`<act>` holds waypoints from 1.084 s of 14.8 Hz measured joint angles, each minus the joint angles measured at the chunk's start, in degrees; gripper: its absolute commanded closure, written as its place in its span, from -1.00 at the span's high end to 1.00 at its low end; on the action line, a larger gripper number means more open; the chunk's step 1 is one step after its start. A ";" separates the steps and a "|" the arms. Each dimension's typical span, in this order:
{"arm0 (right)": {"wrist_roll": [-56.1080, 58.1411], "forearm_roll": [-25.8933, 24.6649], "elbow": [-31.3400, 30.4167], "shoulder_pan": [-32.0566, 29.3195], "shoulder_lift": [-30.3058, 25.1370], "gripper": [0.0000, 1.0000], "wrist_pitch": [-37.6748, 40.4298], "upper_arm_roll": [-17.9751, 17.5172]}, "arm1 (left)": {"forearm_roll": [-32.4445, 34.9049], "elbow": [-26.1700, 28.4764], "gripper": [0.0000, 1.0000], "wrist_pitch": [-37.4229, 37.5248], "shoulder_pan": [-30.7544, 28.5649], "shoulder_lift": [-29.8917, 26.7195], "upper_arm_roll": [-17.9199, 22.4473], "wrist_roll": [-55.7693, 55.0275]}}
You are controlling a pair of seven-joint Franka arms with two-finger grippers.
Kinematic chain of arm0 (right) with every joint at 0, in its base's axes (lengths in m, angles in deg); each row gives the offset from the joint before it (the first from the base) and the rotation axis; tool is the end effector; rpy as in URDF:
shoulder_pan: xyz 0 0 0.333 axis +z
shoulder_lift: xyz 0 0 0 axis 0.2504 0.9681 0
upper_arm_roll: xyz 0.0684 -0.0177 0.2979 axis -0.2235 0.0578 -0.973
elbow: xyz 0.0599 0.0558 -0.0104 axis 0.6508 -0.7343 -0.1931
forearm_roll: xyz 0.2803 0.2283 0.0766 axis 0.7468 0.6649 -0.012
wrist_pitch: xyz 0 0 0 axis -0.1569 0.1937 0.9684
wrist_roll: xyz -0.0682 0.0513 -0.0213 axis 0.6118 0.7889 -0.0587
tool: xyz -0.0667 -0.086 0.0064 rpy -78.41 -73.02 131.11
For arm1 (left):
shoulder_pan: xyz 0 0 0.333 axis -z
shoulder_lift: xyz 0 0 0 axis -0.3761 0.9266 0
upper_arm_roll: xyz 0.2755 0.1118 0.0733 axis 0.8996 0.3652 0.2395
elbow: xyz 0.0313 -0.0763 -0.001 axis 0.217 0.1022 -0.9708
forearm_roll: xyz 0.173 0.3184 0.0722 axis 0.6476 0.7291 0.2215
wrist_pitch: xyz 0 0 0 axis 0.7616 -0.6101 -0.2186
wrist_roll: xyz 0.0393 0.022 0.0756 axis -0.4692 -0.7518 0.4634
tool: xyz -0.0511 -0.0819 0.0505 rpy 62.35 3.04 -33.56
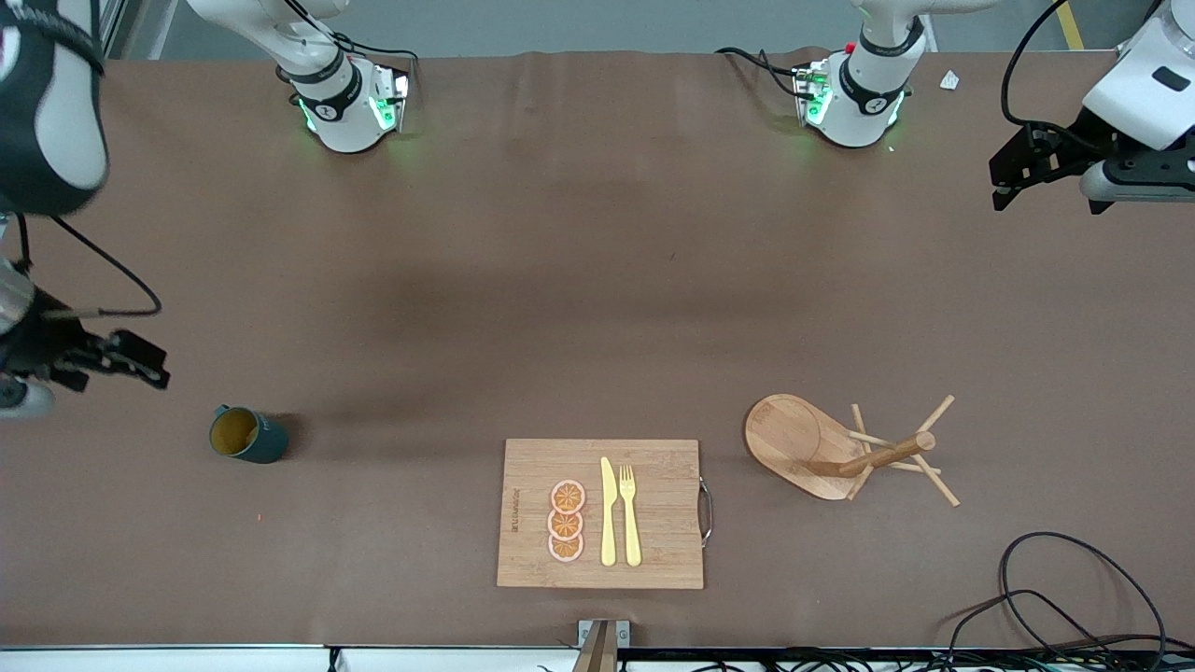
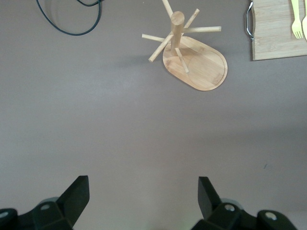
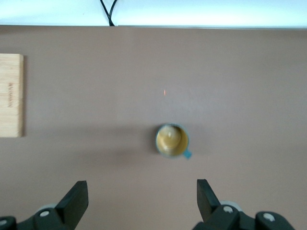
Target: Transfer cup from left to right arm and place
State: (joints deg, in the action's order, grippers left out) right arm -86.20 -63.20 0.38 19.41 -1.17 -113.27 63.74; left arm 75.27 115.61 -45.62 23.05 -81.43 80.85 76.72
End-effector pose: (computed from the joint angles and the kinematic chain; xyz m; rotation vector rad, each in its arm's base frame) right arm 0.6121 -0.0124 0.5690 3.1275 -0.0221 0.2024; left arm 0.4916 -0.0779 0.6553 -3.0633 0.1779 -0.0735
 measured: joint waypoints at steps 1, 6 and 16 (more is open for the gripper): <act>-1.91 0.00 -0.37 0.04 -1.91 1.00 1.85 -0.05 | 0.00 0.00 1.00 0.00 0.00 -0.01 -0.15 0.00; -4.84 0.00 -4.04 0.10 -8.33 1.00 4.20 -0.32 | 0.00 -0.24 1.00 -0.02 0.00 -0.06 -0.21 0.00; -4.78 -4.77 -0.45 0.92 -8.16 1.00 7.52 -0.57 | 0.00 -1.11 1.00 0.02 -0.07 -0.22 -0.18 0.01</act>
State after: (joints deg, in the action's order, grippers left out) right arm -90.98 -67.97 -0.08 20.33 -9.32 -105.76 63.17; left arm 75.27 114.51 -45.60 22.98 -81.64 80.67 76.73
